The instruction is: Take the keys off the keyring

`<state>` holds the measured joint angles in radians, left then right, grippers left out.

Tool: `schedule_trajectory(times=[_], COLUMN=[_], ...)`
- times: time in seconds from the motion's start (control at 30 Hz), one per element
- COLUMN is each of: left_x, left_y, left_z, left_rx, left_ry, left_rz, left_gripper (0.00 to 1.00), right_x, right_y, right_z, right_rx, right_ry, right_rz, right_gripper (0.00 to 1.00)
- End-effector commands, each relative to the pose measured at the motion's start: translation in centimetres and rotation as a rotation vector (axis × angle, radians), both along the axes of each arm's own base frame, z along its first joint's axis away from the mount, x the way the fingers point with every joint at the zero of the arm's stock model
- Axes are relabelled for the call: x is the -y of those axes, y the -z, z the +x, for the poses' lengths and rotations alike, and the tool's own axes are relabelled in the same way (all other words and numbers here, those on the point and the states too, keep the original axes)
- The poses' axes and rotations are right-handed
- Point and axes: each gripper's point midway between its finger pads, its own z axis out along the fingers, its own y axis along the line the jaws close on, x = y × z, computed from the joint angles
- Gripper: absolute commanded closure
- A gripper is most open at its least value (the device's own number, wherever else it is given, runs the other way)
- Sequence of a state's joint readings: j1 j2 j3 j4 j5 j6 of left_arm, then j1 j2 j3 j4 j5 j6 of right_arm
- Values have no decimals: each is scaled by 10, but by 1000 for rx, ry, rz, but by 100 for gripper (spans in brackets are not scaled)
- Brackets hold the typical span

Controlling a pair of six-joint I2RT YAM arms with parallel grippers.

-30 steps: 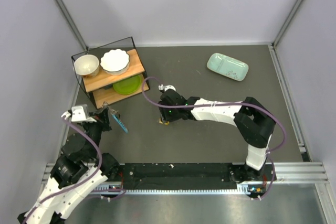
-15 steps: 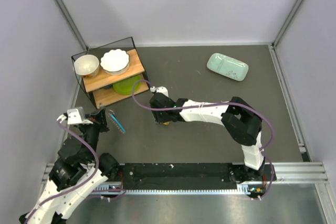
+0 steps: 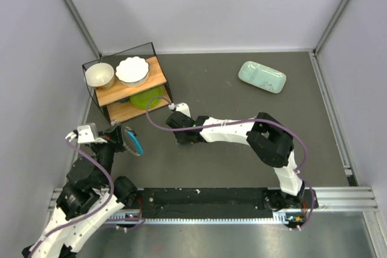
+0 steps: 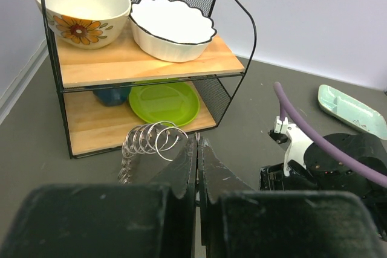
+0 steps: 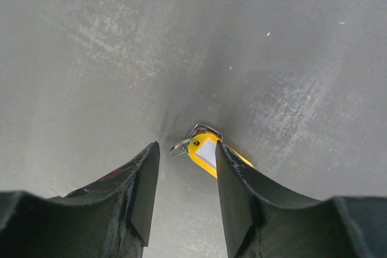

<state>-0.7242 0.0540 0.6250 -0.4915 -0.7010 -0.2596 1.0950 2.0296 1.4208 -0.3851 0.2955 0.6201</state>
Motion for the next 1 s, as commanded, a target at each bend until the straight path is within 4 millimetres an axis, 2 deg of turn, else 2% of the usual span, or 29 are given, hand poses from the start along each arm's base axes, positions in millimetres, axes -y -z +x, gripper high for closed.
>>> schedule_trajectory(times=[0.0, 0.1, 0.2, 0.23, 0.37, 0.47, 0.53, 0.57, 0.63, 0.67, 0.73, 0.77, 0.8, 0.87, 0.9, 0.97], left_x=[-2, -2, -2, -3, -2, -1, 0, 2, 3, 7, 11, 16, 20, 28, 34, 48], left_y=[-16, -16, -16, -17, -16, -17, -15, -14, -12, -10, -9, -6, -5, -1, -1, 6], left_z=[-1, -1, -1, -1, 0, 0, 1, 2, 3, 5, 7, 10, 12, 17, 18, 26], left_rx=[62, 63, 63, 64, 63, 63, 57, 53, 47, 35, 24, 5, -1, -30, -34, -74], left_ry=[-7, -6, -7, -7, -6, -3, -1, 4, 8, 17, 31, 43, 56, 73, 94, 127], left_rz=[-47, -48, -47, -46, -41, -38, -28, -23, -14, -1, 10, 25, 32, 42, 42, 59], left_gripper=[100, 100, 100, 100, 100, 100, 100, 100, 100, 100, 100, 100, 100, 100, 100, 100], right_x=[-2, 2, 9, 12, 21, 33, 48, 59, 80, 96, 119, 128, 148, 167, 188, 205], right_y=[-2, 2, 0, 0, -9, -9, -8, -10, -10, -10, -9, -9, -4, -13, -8, -15], right_z=[5, 6, 8, 8, 12, 17, 20, 28, 32, 42, 47, 50, 55, 61, 66, 72], right_rx=[35, 36, 53, 57, 87, 81, 72, 81, 86, 83, 81, 82, 75, 95, 88, 100], right_ry=[23, 29, 46, 49, 65, 91, 115, 143, 174, 210, 246, 259, 297, 329, 369, 405], right_rz=[-26, -46, -56, -64, -68, -73, -84, -89, -107, -114, -112, -114, -126, -118, -136, -123], right_gripper=[59, 65, 88, 99, 100, 100, 100, 100, 100, 100, 100, 100, 100, 100, 100, 100])
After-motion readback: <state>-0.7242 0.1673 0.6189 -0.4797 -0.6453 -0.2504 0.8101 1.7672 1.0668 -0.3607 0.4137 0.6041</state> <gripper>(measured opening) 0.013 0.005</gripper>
